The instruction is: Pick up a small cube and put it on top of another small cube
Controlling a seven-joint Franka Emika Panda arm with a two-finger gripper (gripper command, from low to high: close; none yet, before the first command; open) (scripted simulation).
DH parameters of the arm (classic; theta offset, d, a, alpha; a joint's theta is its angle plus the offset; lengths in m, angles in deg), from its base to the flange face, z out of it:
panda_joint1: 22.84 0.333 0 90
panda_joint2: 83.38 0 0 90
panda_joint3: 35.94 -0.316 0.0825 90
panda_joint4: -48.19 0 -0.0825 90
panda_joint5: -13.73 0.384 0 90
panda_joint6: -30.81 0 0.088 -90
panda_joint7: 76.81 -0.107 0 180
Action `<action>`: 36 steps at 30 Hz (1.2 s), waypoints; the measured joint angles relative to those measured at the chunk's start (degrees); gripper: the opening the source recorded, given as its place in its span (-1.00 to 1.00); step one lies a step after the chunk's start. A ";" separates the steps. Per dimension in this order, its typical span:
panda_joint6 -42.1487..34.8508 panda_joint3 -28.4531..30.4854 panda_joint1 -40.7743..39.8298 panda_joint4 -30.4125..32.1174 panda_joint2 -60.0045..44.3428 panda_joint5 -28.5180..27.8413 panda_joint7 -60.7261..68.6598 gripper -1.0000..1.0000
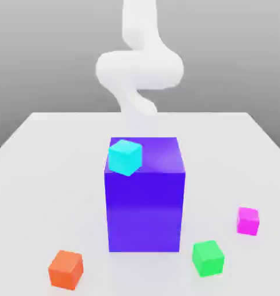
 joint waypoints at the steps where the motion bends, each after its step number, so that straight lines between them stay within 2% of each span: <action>1: 1.29 -0.32 1.48 1.01 -2.27 0.29 1.70 0.00; 10: 12.00 -4.40 13.04 9.37 -21.09 2.10 15.32 0.00; 16: 19.11 -8.59 19.22 14.90 -33.54 1.36 22.91 0.00; 22: 26.27 -11.21 25.93 20.09 -46.22 -4.60 26.43 0.00; 28: 35.76 -5.07 31.20 18.52 -58.72 -11.61 22.21 0.00; 29: 36.79 -4.28 31.90 18.27 -60.01 -12.05 21.85 -1.00; 36: 36.69 -4.28 31.90 18.28 -59.95 -12.16 21.76 -1.00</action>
